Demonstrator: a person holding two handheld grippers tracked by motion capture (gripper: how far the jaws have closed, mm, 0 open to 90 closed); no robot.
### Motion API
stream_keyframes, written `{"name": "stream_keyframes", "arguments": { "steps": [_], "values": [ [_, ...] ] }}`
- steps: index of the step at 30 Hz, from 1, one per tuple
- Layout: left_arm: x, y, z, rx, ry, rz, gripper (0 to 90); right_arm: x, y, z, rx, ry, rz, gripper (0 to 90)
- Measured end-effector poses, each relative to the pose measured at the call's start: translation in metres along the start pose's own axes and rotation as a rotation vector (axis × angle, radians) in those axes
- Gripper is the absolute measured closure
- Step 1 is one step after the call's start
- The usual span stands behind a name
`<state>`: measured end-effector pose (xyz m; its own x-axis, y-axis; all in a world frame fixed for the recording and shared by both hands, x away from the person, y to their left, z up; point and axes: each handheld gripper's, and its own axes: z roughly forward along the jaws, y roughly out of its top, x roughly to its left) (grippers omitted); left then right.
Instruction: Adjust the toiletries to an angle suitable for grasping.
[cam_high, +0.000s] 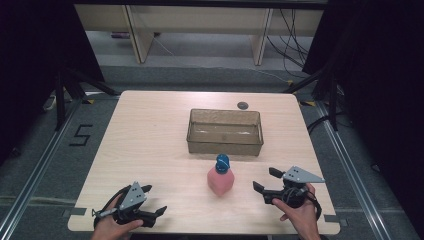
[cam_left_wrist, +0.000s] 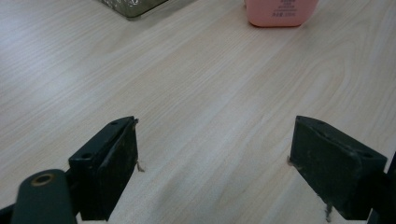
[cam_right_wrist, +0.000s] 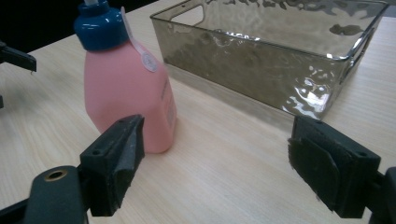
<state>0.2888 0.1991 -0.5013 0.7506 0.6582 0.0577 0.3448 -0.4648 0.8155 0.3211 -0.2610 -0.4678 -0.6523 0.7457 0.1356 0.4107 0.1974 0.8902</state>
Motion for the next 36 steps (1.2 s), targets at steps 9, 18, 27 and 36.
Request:
{"name": "stream_keyframes", "arguments": {
  "steps": [9, 18, 27, 36],
  "values": [
    [0.0, 0.0, 0.0, 0.001, -0.002, -0.002, 14.9, 0.007, 0.004, 0.003, -0.009, 0.025, -0.038, 16.7],
    [0.003, 0.0, 0.0, 0.017, -0.006, 0.021, 14.9, 0.016, 0.01, 0.008, -0.027, 0.061, -0.032, 15.8],
    [0.002, 0.0, 0.002, 0.004, 0.009, -0.003, 14.9, 0.026, 0.016, 0.011, -0.031, 0.085, -0.028, 15.9],
    [0.001, 0.0, 0.003, 0.0, 0.007, -0.015, 14.9, 0.03, 0.021, 0.016, -0.049, 0.103, -0.083, 16.4]
  ]
}}
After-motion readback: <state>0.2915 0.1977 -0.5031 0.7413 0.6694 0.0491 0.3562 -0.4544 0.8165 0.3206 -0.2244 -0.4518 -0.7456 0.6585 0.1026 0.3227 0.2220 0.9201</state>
